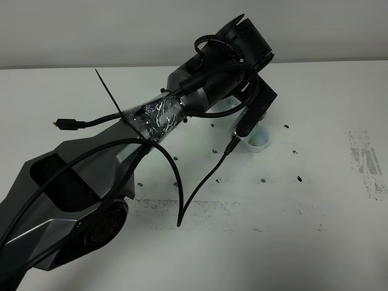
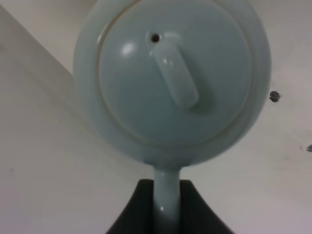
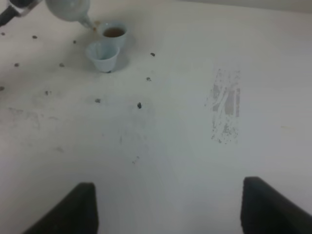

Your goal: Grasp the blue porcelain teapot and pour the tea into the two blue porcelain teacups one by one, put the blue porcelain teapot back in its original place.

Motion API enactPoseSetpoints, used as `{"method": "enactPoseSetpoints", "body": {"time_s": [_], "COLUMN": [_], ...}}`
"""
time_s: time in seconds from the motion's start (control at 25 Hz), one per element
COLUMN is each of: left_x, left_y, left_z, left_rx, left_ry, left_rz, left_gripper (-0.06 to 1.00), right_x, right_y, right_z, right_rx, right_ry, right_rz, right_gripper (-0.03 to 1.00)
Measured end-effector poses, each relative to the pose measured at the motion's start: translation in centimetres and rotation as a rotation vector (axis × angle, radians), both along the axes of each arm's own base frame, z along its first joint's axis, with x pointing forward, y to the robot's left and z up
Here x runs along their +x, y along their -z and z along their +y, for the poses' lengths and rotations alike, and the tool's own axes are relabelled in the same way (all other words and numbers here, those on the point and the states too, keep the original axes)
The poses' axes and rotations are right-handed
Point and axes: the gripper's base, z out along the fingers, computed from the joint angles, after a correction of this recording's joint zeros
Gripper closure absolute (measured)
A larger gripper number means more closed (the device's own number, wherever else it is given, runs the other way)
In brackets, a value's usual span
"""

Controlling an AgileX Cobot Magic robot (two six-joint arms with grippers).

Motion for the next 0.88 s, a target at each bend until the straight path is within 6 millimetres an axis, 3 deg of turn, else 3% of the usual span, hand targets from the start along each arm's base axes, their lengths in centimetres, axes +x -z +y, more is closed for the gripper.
{"method": "enactPoseSetpoints", "body": {"time_s": [0.88], "left_x": [0.13], "left_y": [0.42], "left_z": [-0.24], "left_rx": [0.070], "left_ry": [0.055], "left_rz": [-0.026], "left_gripper": [0.88], "right_x": [0.00], "right_y": [0.00], "right_z": [0.00], "right_rx": [0.000], "right_ry": [0.000], "right_rz": [0.000], "right_gripper": [0.38]}}
